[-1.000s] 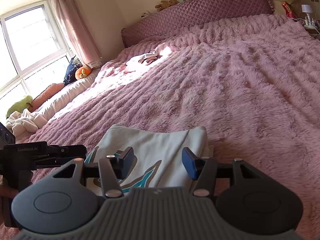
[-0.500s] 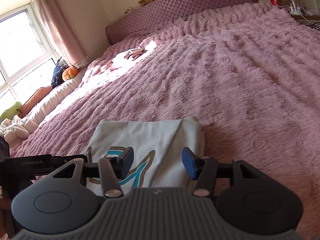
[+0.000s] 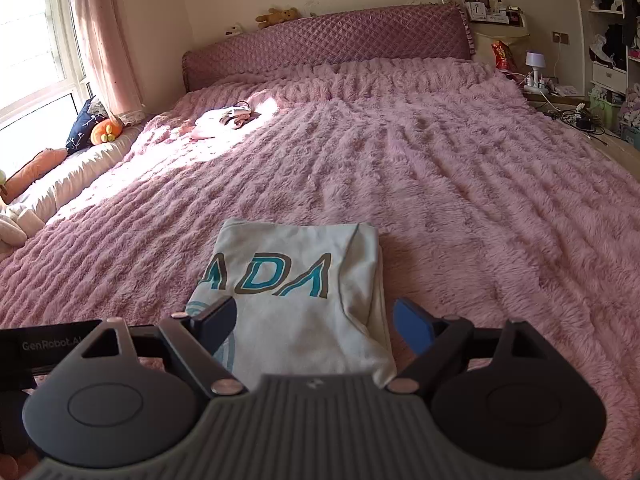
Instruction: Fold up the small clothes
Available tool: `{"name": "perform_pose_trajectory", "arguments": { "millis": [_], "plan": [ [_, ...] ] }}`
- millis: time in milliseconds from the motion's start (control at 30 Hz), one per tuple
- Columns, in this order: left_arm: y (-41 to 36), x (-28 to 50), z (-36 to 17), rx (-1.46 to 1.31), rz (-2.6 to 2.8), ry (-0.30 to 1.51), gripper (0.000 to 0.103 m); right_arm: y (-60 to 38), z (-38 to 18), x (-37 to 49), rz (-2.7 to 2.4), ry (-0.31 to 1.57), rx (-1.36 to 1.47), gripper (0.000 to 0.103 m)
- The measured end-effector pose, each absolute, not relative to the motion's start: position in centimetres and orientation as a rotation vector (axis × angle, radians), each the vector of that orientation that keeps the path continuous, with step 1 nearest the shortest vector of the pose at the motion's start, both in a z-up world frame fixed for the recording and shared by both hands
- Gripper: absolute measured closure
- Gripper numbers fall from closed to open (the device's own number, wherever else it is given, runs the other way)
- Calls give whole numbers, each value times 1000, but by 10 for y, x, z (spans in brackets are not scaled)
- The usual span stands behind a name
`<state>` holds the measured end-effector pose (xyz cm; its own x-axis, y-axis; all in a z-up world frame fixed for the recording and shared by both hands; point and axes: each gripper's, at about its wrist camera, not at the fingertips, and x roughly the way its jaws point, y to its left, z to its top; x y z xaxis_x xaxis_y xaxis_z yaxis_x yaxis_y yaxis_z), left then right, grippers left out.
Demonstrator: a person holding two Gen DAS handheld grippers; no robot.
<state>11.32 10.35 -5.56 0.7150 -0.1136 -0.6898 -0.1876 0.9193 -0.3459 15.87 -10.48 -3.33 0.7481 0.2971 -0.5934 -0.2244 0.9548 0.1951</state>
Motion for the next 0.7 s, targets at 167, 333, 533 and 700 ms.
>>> {"name": "perform_pose_trajectory", "arguments": {
  "millis": [167, 333, 533, 700],
  "plan": [
    [89, 78, -53, -331, 107, 844, 21, -102, -28, 112, 276, 678, 49, 21],
    [86, 49, -51, -292, 144, 882, 19, -99, -32, 81, 288, 714, 6, 21],
    [88, 28, -49, -274, 173, 892, 19, -90, -37, 60, 301, 758, -28, 21],
    [88, 19, -49, -239, 197, 899, 19, -81, -38, 47, 305, 764, -68, 21]
  ]
}}
